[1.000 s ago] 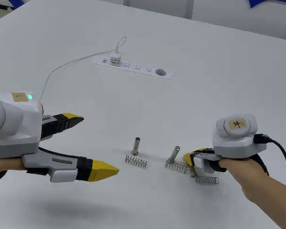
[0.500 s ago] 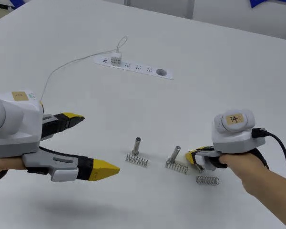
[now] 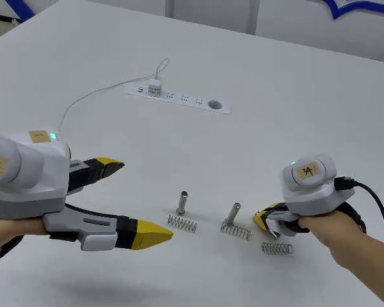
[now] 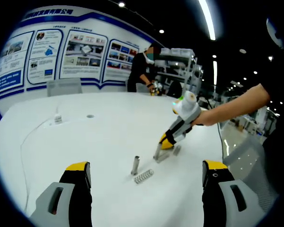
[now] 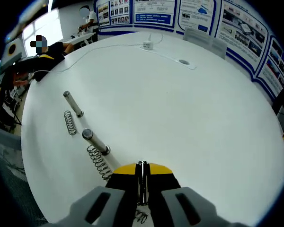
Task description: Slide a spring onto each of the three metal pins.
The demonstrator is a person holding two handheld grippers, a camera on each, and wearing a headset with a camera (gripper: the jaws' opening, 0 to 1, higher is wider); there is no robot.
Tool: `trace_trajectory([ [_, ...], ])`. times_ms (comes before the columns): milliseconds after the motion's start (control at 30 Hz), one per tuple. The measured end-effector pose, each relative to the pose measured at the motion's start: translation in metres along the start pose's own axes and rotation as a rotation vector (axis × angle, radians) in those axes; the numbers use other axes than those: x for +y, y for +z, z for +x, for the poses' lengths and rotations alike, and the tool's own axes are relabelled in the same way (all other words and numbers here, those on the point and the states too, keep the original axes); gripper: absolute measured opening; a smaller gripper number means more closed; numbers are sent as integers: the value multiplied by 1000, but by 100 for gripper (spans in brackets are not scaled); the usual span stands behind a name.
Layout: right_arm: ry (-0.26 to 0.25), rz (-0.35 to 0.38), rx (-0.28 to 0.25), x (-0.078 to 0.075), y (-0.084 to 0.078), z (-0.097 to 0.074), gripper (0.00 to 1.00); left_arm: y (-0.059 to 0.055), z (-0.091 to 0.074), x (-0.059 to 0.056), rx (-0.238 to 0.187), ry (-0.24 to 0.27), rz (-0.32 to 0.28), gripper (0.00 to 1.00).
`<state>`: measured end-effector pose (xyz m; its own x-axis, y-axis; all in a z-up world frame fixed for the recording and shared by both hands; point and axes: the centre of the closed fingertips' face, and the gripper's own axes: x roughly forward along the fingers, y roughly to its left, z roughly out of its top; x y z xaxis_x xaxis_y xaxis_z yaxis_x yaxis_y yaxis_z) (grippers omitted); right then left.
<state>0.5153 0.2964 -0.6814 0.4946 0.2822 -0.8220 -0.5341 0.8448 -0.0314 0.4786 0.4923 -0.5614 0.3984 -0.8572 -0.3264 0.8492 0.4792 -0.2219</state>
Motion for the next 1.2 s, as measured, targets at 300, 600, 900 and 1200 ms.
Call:
trace_trajectory([
  [300,-13,12,-61,-7,7,-14,6,-4,-2,-3,18,2,11,100],
  [600,-16,26,-100,-6,7,-27,6,3,-1,-9,3,-4,22,100],
  [900,-18,30,-158,-9,11,-37,7,8,0,-14,2,-10,31,100],
  [1200,-14,22,-163,-7,9,-43,7,10,1,-19,-4,-18,33,100],
])
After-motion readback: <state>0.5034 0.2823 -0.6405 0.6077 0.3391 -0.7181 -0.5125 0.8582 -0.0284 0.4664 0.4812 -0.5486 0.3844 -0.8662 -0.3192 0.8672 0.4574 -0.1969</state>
